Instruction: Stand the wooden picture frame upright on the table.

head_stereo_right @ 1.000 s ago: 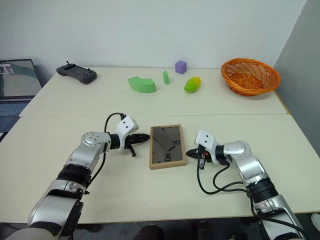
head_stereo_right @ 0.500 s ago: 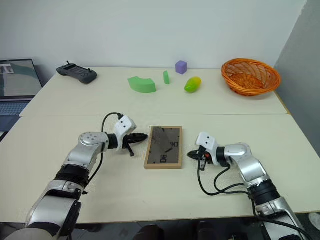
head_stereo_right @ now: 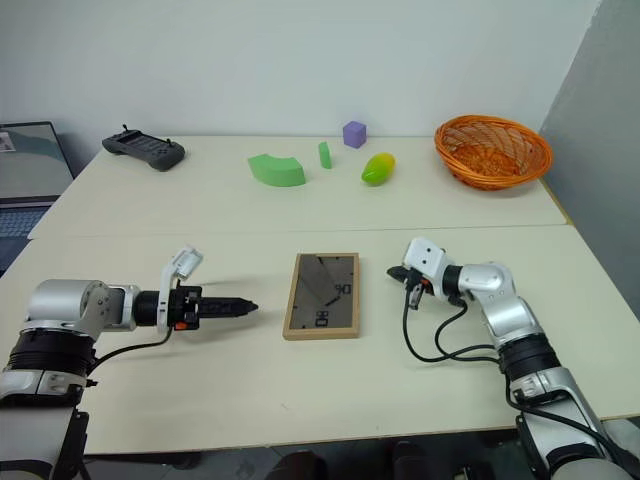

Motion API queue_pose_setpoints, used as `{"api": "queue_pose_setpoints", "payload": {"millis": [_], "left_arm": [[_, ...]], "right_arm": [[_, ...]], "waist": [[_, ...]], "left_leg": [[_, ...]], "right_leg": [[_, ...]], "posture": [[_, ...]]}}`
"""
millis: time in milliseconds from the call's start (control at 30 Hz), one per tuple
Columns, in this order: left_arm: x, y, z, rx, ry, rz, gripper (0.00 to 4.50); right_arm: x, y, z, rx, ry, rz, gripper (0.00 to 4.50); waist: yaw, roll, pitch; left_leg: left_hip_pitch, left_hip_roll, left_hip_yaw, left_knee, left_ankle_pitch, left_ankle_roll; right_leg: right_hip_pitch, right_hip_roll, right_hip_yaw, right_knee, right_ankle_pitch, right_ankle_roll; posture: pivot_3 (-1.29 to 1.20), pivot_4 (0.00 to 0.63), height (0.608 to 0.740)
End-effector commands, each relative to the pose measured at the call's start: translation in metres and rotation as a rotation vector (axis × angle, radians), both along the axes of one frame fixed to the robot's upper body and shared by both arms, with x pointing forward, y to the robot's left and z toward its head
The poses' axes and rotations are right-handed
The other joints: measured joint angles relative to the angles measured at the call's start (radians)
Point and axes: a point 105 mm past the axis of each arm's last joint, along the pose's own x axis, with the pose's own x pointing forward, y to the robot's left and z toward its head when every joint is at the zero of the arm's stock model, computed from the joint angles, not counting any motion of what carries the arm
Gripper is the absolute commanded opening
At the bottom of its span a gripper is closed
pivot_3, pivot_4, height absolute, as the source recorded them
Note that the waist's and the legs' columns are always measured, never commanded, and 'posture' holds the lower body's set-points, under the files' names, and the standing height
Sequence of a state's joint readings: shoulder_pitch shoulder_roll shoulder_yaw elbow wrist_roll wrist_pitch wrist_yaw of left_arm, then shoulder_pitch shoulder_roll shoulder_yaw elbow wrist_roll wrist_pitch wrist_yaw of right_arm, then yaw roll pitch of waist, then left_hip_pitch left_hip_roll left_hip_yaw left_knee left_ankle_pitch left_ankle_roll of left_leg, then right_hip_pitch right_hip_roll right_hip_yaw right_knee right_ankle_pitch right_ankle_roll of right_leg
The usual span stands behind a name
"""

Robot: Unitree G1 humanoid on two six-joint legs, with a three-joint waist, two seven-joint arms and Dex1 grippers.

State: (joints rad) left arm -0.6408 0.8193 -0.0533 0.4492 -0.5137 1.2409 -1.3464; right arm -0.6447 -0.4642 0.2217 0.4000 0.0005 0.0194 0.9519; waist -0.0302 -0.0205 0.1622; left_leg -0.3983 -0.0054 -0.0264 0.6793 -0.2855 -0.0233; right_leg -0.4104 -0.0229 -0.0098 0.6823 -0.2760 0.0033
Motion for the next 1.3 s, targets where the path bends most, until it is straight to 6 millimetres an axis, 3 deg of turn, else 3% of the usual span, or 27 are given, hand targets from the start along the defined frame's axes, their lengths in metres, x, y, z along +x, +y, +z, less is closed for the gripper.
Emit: {"api": "queue_pose_setpoints", "payload": {"millis": [33, 200, 367, 500, 667, 867, 1033, 1300], "left_arm": [[0.001, -0.015, 0.0, -0.053, 0.037, -0.007, 3.51], [0.011, -0.023, -0.01, -0.12, 0.09, 0.071, 4.47], [0.019, -0.03, -0.023, -0.123, 0.114, 0.117, 4.47], [0.014, -0.048, -0.031, -0.121, 0.137, 0.05, 4.47], [0.009, -0.074, -0.018, -0.199, 0.134, -0.028, 4.47], [0.011, -0.077, -0.007, -0.217, 0.078, -0.01, 4.47], [0.025, -0.063, 0.003, -0.231, 0.023, 0.08, 3.48], [0.012, -0.056, 0.0, -0.221, 0.022, 0.086, 1.86]], "right_arm": [[-0.006, 0.009, 0.0, -0.004, -0.028, 0.031, 0.0], [-0.02, 0.019, -0.018, 0.007, 0.042, 0.035, 0.0], [-0.029, 0.033, -0.025, 0.024, 0.074, 0.048, 0.0], [-0.027, 0.044, -0.026, 0.029, 0.077, 0.046, 0.0], [-0.023, 0.059, -0.024, 0.044, 0.071, 0.055, 0.0], [-0.021, 0.062, -0.025, 0.052, 0.077, 0.048, 0.0], [-0.024, 0.056, -0.032, 0.045, 0.096, 0.04, 0.0], [-0.028, 0.043, -0.039, 0.032, 0.111, 0.025, 0.0]], "waist": [[0.001, 0.0, 0.0], [0.002, 0.0, 0.0], [0.003, 0.001, -0.001], [0.011, 0.002, -0.002], [0.014, 0.002, -0.002], [0.008, 0.002, -0.002], [0.004, 0.002, -0.002], [0.004, 0.002, -0.002]], "left_leg": [[0.0, 0.0, 0.0, 0.0, 0.0, 0.0], [0.0, 0.0, 0.0, 0.0, 0.0, 0.0], [0.002, 0.0, 0.0, 0.0, 0.0, 0.0], [0.003, -0.002, 0.0, 0.0, 0.0, 0.0], [0.003, -0.002, 0.0, 0.001, 0.0, 0.0], [0.003, -0.001, 0.0, 0.001, 0.0, 0.0], [0.003, -0.001, 0.0, 0.0, 0.0, 0.0], [0.003, -0.001, 0.0, 0.0, 0.0, -0.001]], "right_leg": [[0.0, 0.0, 0.0, 0.0, 0.0, 0.0], [0.0, -0.001, 0.0, 0.0, 0.0, 0.0], [0.0, -0.001, 0.0, 0.002, 0.0, 0.0], [0.002, -0.002, 0.0, 0.003, 0.0, 0.0], [0.002, -0.002, 0.0, 0.003, 0.0, 0.0], [0.002, -0.002, 0.001, 0.002, 0.0, 0.0], [0.002, -0.002, 0.0, 0.002, 0.0, 0.0], [0.002, -0.002, 0.001, 0.001, 0.0, 0.0]], "posture": [[0.0, 0.15, 0.74], [0.0, 0.15, 0.74], [0.0, 0.15, 0.74], [0.0, 0.15, 0.74], [0.0, 0.15, 0.74], [0.0, 0.15, 0.74], [0.0, 0.15, 0.74], [0.0, 0.15, 0.74]]}}
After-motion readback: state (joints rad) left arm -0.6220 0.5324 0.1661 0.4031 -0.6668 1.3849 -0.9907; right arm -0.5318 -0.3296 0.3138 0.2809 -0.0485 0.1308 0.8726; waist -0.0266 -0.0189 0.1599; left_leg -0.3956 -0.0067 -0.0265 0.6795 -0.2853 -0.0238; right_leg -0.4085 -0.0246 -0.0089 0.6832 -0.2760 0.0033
